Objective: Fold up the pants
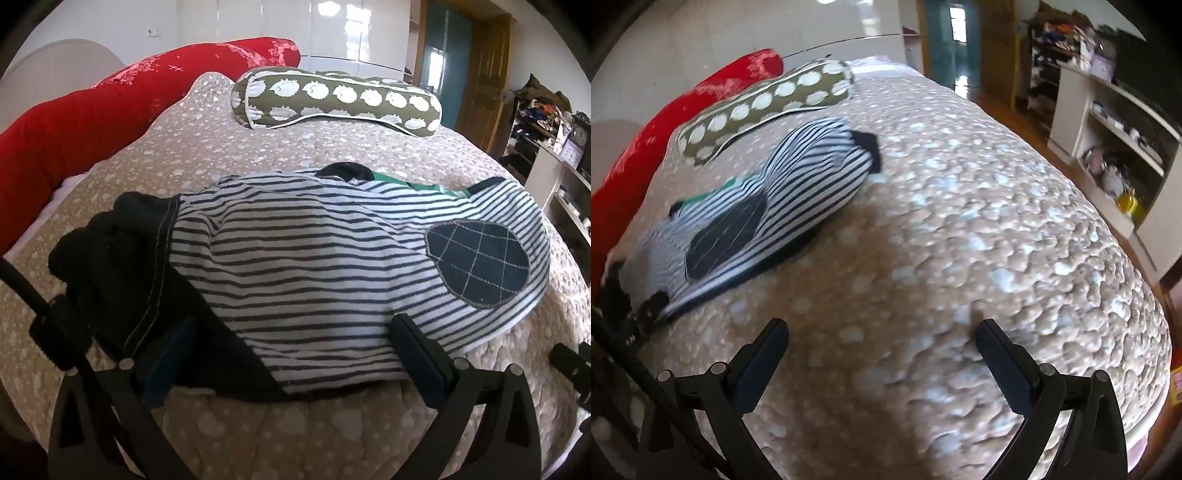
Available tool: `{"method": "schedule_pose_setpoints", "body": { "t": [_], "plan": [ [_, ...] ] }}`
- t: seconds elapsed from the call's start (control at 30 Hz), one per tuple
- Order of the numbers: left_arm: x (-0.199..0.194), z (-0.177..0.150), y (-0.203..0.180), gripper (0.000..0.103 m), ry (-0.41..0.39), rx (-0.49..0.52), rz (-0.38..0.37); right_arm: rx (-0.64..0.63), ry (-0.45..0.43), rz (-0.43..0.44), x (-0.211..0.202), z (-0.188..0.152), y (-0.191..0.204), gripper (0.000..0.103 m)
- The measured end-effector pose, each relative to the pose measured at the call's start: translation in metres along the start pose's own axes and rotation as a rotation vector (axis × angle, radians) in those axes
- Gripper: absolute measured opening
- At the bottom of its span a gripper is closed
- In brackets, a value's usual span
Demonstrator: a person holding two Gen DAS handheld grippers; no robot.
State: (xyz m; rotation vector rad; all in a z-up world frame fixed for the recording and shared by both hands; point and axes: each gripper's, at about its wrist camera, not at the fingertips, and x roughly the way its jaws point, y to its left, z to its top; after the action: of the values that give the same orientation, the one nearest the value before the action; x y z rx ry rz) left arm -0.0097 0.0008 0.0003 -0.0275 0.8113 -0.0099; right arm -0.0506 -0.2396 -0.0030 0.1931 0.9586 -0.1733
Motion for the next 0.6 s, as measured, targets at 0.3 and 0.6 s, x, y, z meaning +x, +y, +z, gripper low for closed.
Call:
{"method": "schedule_pose_setpoints", "body": {
  "t": [0.3, 0.6],
  "plan": [
    [-0.005, -0.007, -0.003, 0.103, -0.032, 0.013, 0.018, -0.018, 0.000, -0.053, 0.003, -0.010, -0.002, 0.102],
    [-0.006, -0.007, -0.003, 0.103, -0.066, 0.016, 0.027, -0.038, -0.051, -0.059, 0.000, -0.020, -0.002, 0.102]
  ]
}}
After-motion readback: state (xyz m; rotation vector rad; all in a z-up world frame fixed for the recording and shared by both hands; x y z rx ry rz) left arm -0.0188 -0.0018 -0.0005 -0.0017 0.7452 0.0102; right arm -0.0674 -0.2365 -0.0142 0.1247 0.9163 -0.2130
